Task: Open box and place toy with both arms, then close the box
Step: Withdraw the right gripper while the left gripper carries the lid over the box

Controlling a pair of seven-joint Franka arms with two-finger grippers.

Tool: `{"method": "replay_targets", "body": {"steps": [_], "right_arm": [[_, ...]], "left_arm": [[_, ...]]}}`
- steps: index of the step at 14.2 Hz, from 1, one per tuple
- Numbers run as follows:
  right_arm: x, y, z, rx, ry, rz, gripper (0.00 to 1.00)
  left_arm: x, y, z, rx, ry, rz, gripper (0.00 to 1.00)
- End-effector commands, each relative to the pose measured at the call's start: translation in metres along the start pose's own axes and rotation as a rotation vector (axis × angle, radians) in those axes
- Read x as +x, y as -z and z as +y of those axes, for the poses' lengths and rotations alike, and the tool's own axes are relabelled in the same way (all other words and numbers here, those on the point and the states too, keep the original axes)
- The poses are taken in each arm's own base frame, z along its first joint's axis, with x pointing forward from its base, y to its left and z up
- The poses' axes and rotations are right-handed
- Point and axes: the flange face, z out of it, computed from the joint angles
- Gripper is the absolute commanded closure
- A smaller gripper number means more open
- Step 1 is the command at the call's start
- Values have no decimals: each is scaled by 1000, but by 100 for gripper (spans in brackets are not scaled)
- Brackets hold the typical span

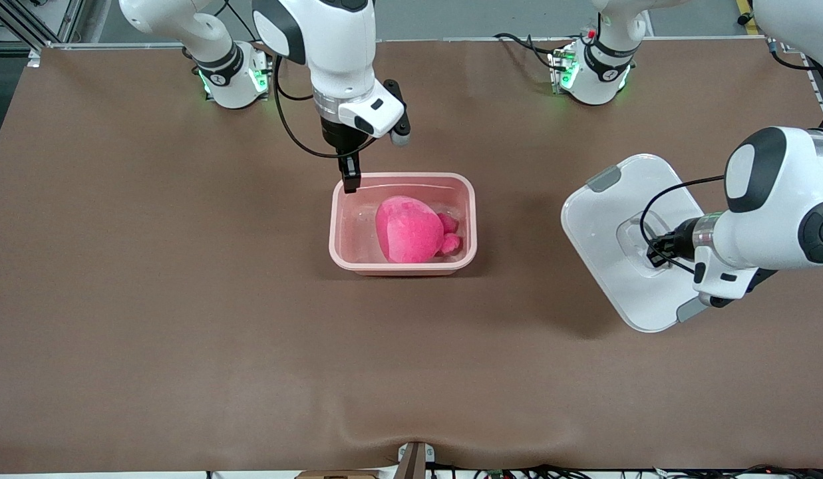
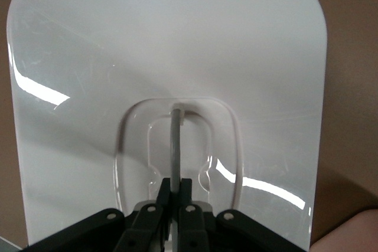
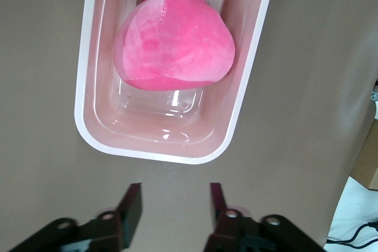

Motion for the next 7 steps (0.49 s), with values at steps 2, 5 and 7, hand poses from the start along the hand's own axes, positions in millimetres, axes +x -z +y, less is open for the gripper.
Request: {"method": "replay_targets", "body": {"steps": [2,5,7], "right_arm": [[-38,6,10,20,-66,-36,0],[-98,18,24,54,-177,-54,0],[-152,15,38,78,-274,-72,0]], "left_arm": [[-12,10,12,-17,8,5,100],[-33,12,34,-14,47,14,100],[-49,14,51,-14,82,20,100]]}}
